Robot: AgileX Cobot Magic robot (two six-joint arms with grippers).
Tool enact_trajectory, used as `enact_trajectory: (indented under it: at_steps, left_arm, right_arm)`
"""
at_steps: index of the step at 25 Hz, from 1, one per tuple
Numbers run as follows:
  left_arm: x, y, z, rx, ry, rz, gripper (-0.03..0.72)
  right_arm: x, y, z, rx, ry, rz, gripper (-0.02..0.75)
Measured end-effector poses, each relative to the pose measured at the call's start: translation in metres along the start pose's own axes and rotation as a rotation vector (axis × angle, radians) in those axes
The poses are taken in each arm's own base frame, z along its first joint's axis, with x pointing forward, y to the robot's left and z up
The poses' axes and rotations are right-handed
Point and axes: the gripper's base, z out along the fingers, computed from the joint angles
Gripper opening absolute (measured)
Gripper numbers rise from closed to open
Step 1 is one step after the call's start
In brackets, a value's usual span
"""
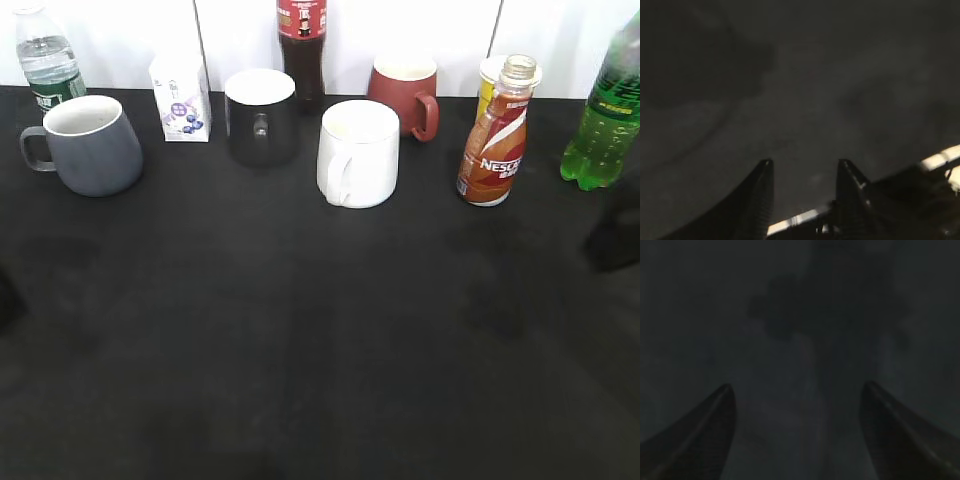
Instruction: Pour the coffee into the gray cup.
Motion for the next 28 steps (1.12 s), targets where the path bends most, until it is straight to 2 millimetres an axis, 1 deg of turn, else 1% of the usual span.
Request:
enact_trajectory:
  at_steps: [1, 2, 3, 4, 6, 7, 8, 9, 10, 11, 12, 14, 16, 18, 28]
  left_arm:
    - [0.011, -0.002, -0.018, 0.005, -0.078, -0.001, 0.319]
    - [0.027, -0.005, -0.039, 0.011, -0.177, 0.013, 0.325]
    - [0.045, -0.006, -0.058, 0.01, -0.275, 0.031, 0.329]
    - [0.068, -0.006, -0.077, -0.006, -0.388, 0.055, 0.33]
    - [0.103, -0.001, -0.101, -0.081, -0.553, 0.089, 0.331]
    - [0.122, 0.002, -0.109, -0.114, -0.631, 0.099, 0.332]
    - [0.137, 0.006, -0.11, -0.14, -0.678, 0.105, 0.338]
    - [0.149, 0.007, -0.108, -0.138, -0.707, 0.108, 0.365]
    - [0.157, 0.009, -0.099, -0.138, -0.708, 0.108, 0.411]
    - [0.163, 0.012, -0.088, -0.139, -0.694, 0.107, 0.454]
    - [0.166, 0.014, -0.074, -0.141, -0.664, 0.104, 0.47]
    - [0.166, 0.019, -0.05, -0.146, -0.593, 0.098, 0.477]
    - [0.162, 0.021, -0.034, -0.146, -0.584, 0.097, 0.477]
    - [0.157, 0.023, -0.022, -0.145, -0.599, 0.099, 0.477]
    - [0.156, 0.024, -0.022, -0.156, -0.615, 0.102, 0.473]
  right_arm:
    - [0.007, 0.001, -0.017, -0.001, -0.04, -0.002, 0.595]
    - [0.016, 0.003, -0.034, -0.001, -0.088, -0.006, 0.595]
    - [0.025, 0.004, -0.052, 0.001, -0.154, -0.002, 0.595]
    - [0.035, 0.005, -0.069, 0.006, -0.216, 0.01, 0.595]
    - [0.057, 0.006, -0.099, 0.021, -0.348, 0.014, 0.595]
    - [0.064, 0.005, -0.107, 0.033, -0.386, 0.028, 0.595]
    - [0.074, 0.004, -0.115, 0.051, -0.428, 0.031, 0.595]
    - [0.086, 0.004, -0.119, 0.062, -0.451, 0.03, 0.595]
    - [0.098, 0.004, -0.119, 0.064, -0.464, 0.031, 0.595]
    - [0.11, 0.003, -0.114, 0.071, -0.467, 0.029, 0.594]
    - [0.124, 0.001, -0.104, 0.085, -0.455, 0.026, 0.594]
    - [0.15, -0.002, -0.075, 0.09, -0.4, 0.023, 0.593]
    - [0.169, -0.003, -0.052, 0.093, -0.375, 0.013, 0.592]
    - [0.172, -0.004, -0.047, 0.094, -0.391, 0.007, 0.592]
    - [0.171, -0.004, -0.048, 0.094, -0.403, 0.003, 0.592]
